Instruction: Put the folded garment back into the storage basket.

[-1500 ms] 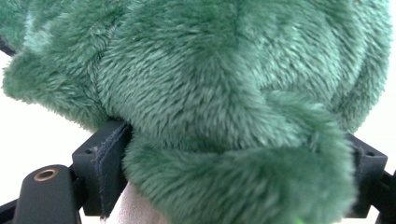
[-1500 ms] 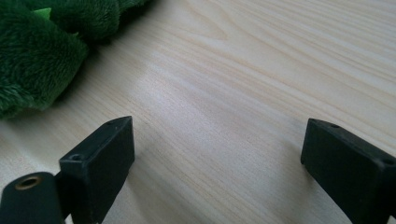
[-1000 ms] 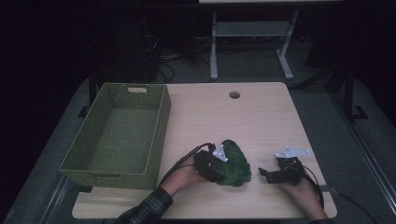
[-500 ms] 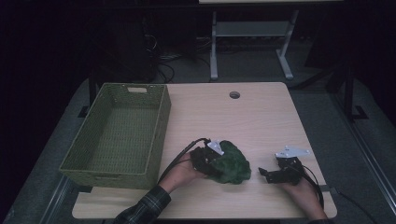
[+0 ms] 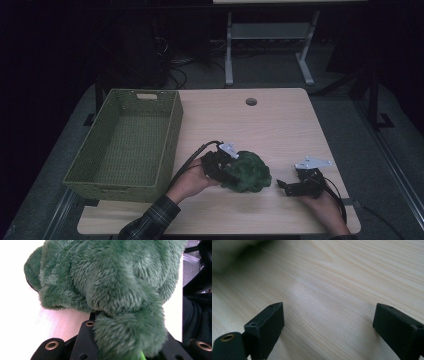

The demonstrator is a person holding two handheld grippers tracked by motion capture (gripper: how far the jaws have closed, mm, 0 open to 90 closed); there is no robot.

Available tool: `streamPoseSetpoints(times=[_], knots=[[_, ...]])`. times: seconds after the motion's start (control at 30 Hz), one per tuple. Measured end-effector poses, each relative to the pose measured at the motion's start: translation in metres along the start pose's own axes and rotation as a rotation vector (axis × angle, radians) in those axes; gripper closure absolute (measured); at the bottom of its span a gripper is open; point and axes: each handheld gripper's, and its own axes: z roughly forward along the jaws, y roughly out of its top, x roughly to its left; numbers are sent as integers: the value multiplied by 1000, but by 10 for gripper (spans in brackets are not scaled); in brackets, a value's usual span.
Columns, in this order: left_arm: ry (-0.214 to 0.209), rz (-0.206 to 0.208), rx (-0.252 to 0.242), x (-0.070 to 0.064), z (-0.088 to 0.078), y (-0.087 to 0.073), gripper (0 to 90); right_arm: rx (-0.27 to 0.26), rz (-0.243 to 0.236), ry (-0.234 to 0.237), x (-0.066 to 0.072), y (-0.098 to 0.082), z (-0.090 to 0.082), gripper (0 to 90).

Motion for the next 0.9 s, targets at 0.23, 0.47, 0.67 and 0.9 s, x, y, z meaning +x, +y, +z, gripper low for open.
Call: streamPoseSetpoints(times=[0.23, 0.47, 0.67, 0.9], knots=[[33, -18, -37, 4, -36, 6, 744, -1, 0, -1, 0, 0, 0, 99], [90, -49, -73, 10, -77, 4, 743, -1, 0, -1, 0, 0, 0, 99], [137, -80, -92, 19, -111, -2, 743, -1, 0, -1, 0, 0, 0, 99], [209, -109, -98, 28, -148, -15, 743, -1, 1, -1, 0, 0, 0, 99]])
